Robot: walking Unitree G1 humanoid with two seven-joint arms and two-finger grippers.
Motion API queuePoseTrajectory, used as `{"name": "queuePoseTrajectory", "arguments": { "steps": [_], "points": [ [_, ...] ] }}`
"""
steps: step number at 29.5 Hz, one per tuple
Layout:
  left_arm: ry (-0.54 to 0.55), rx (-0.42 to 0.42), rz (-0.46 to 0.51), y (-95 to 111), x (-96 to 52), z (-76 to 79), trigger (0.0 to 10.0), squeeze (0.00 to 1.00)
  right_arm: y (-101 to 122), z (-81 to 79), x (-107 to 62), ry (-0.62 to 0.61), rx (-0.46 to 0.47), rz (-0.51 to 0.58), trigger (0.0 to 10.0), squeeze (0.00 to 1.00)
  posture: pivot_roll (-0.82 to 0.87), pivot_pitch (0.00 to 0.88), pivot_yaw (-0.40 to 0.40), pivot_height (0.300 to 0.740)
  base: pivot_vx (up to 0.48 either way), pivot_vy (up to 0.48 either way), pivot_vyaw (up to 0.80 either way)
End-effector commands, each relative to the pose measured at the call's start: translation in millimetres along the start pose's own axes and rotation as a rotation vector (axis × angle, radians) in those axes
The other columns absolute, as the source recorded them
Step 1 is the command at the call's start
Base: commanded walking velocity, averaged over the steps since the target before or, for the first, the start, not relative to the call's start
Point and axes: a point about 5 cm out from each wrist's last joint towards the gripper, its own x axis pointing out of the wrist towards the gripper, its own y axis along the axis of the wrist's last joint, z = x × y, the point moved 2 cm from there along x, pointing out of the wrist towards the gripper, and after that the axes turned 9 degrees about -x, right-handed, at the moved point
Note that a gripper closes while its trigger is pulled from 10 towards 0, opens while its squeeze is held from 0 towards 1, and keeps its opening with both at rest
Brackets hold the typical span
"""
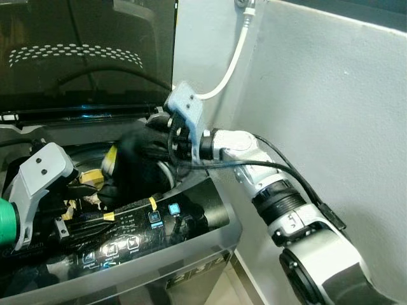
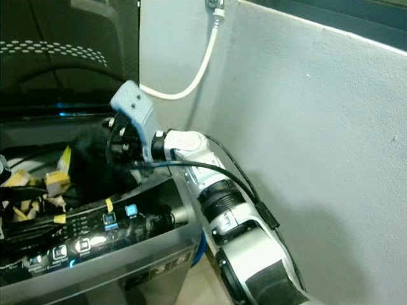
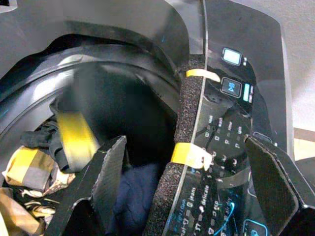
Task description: Clothes washing
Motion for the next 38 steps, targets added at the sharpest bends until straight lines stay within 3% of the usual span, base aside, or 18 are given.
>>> {"name": "queuePoseTrajectory", "arguments": {
  "steps": [1, 4, 5, 8, 9, 10, 14, 15, 19, 22, 23, 25, 26, 27, 28, 32, 33, 38],
  "points": [
    [-0.018, 0.015, -0.012, -0.2, 1.8, 1.9, 10.0, 0.0, -10.0, -0.8, -5.2, 0.016, -0.001, -0.049, 10.0, 0.0, 0.09, 0.0, -0.059, 0.74, 0.0, 0.0, 0.0],
    [-0.025, 0.018, -0.019, -0.1, 2.4, 1.2, 10.0, 0.0, -12.8, 4.1, -11.5, 0.013, -0.003, -0.081, 10.0, 0.0, 0.08, 0.0, -0.044, 0.74, 0.0, 0.0, 0.0],
    [-0.029, 0.02, -0.03, -0.5, 2.5, 0.5, 10.0, 0.0, -15.9, 3.3, -18.8, 0.062, -0.043, -0.118, 10.0, 0.09, 0.08, 0.0, -0.039, 0.74, 0.0, 0.0, 0.0],
    [-0.029, 0.023, -0.037, -0.8, 2.5, 0.0, 10.0, 0.0, -17.8, 4.3, -23.0, 0.067, -0.083, -0.144, 10.0, 0.01, 0.08, 0.0, -0.037, 0.74, 0.0, 0.0, 0.0],
    [-0.028, 0.024, -0.038, -0.8, 2.6, -0.4, 10.0, 0.0, -17.0, 5.7, -24.3, 0.061, -0.085, -0.142, 10.0, 0.86, 0.09, 0.0, -0.033, 0.74, 0.0, 0.0, 0.0],
    [-0.026, 0.024, -0.037, -0.5, 2.7, -0.9, 10.0, 0.0, -15.8, 7.6, -25.0, 0.047, -0.069, -0.132, 10.0, 1.0, 0.09, 0.0, -0.033, 0.74, 0.0, 0.0, 0.0],
    [-0.025, 0.026, -0.038, -0.3, 2.3, -2.2, 10.0, 0.0, -13.6, 9.7, -25.7, 0.029, -0.05, -0.113, 10.0, 1.0, 0.09, 0.0, -0.027, 0.74, 0.0, 0.0, 0.0],
    [-0.026, 0.031, -0.042, 0.1, 2.4, -3.5, 10.0, 0.0, -7.7, 30.1, -27.4, -0.176, -0.013, -0.068, 10.0, 0.0, 0.09, 0.0, -0.022, 0.74, 0.0, 0.0, 0.0],
    [-0.027, 0.034, -0.044, 0.6, 2.5, -4.2, 10.0, 0.0, -3.7, 37.7, -29.4, -0.236, 0.04, -0.025, 10.0, 0.0, 0.09, 0.0, -0.021, 0.74, 0.0, 0.0, 0.0],
    [-0.014, 0.057, -0.024, 3.9, 2.3, -6.7, 10.0, 0.0, 11.9, 52.9, -39.8, -0.332, 0.124, 0.116, 10.0, 0.0, 0.1, 0.0, -0.018, 0.74, 0.0, 0.0, 0.0],
    [0.067, 0.106, 0.08, 18.1, 3.3, -16.4, 10.0, 0.0, 22.9, 70.7, -55.6, -0.481, 0.178, 0.23, 10.0, 0.0, 0.1, 0.0, -0.021, 0.74, 0.0, 0.0, 0.0],
    [0.127, 0.137, 0.157, 28.7, 3.5, -22.9, 10.0, 0.0, 29.1, 82.2, -68.0, -0.584, 0.217, 0.306, 10.0, 0.0, 0.1, 0.0, -0.021, 0.74, 0.0, 0.0, 0.0],
    [0.225, 0.147, 0.259, 41.8, 4.6, -33.3, 10.0, 0.0, 30.7, 97.5, -86.9, -0.761, 0.288, 0.376, 10.0, 0.0, 0.09, 0.0, -0.028, 0.74, 0.0, 0.0, 0.0],
    [0.355, 0.106, 0.384, 54.9, 11.6, -44.3, 10.0, 0.0, 14.2, 98.0, -100.6, -0.886, 0.299, 0.333, 10.0, 0.0, 0.08, 0.0, -0.033, 0.74, 0.0, 0.0, 0.0],
    [0.355, 0.106, 0.384, 54.9, 11.6, -44.3, 10.0, 0.0, 14.2, 98.0, -100.6, -0.886, 0.299, 0.333, 10.0, 0.0, 0.08, 0.0, -0.033, 0.74, 0.0, 0.0, 0.0],
    [0.479, -0.033, 0.538, 67.5, 29.4, -51.4, 10.0, 0.0, -15.7, 84.1, -108.6, -0.972, 0.317, 0.243, 10.0, 0.0, 0.08, 0.0, -0.039, 0.74, 0.0, 0.0, 0.0],
    [0.475, -0.15, 0.583, 68.5, 65.5, -37.3, 10.0, 0.0, -47.4, 49.7, -97.7, -0.933, 0.317, 0.137, 10.0, 0.0, 0.06, 0.0, -0.039, 0.74, 0.0, 0.0, 0.0],
    [0.469, -0.182, 0.548, 64.3, 93.2, -21.6, 10.0, 0.0, -61.5, 25.9, -94.3, -0.94, 0.32, 0.094, 10.0, 0.0, 0.05, 0.0, -0.035, 0.74, 0.0, 0.0, 0.0]
  ]
}}
